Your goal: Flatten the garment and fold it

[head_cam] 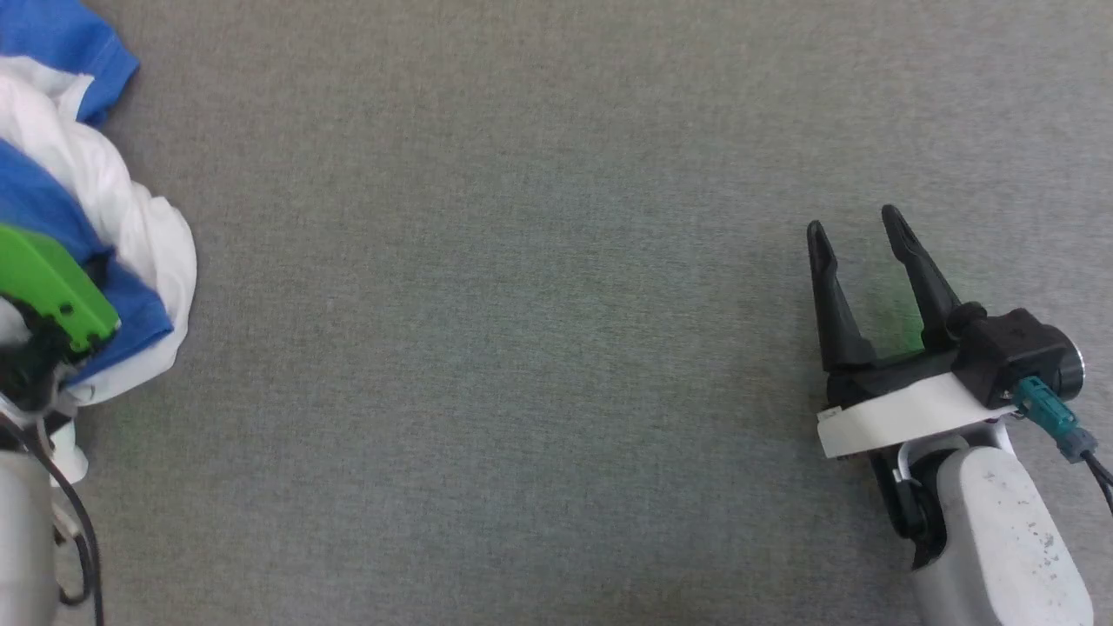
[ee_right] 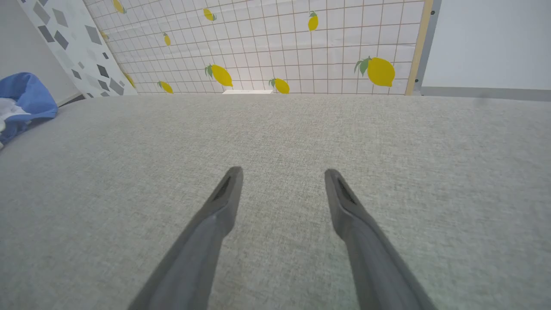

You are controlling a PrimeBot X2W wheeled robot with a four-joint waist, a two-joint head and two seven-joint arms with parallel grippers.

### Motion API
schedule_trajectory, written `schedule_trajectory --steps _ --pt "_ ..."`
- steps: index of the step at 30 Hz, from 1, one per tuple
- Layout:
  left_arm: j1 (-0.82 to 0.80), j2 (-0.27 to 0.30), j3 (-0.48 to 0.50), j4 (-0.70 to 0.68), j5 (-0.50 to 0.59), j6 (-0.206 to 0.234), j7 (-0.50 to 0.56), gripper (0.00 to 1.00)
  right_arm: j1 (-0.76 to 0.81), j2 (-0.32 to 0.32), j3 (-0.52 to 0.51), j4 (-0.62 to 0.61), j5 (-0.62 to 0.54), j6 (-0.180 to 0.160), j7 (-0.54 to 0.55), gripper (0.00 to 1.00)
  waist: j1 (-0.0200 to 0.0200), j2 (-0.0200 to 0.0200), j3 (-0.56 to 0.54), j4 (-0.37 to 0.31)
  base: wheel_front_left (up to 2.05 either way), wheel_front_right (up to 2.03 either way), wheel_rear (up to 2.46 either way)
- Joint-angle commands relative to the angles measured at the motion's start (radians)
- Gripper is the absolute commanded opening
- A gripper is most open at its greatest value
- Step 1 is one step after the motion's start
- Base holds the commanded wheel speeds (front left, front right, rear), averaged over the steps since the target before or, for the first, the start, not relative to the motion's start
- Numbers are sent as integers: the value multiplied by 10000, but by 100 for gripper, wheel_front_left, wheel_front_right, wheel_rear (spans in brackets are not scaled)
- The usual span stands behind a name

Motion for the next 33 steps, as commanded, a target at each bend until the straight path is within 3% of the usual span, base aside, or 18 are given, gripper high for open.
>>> schedule_trajectory --steps 1,8,12,16,25,29,33 --pt "566 -311 -296 31 289 -93 -431 0 143 41 21 125 72 -15 -117 100 0 -1 -776 -65 0 0 0" --pt "-128 512 -272 -731 1916 -807 -4418 0 627 86 -142 496 145 -15 -229 100 0 -1 -2608 -2 0 0 0" --pt "-834 571 -758 -1075 2622 -1346 -6194 0 1022 93 -234 640 327 -15 -247 100 0 -1 -3553 -153 0 0 0" --pt "-1524 215 -1490 -1567 3212 -1541 -7205 0 1398 94 -368 699 517 -15 -249 100 0 -1 -4167 -470 0 0 0" --pt "-2170 -1786 -3660 -1876 3373 -2063 -7694 0 1988 96 -642 615 668 -15 -135 100 0 -1 -4745 -1545 0 0 0" --pt "-1738 -2554 -4653 -1099 3114 -2466 -7337 0 2065 96 -701 472 669 -15 -17 100 0 -1 -4749 -2159 0 0 0" --pt "-1007 -3058 -5414 298 2741 -2582 -6165 0 2108 96 -755 322 671 -15 96 100 0 -1 -4690 -2703 0 0 0"
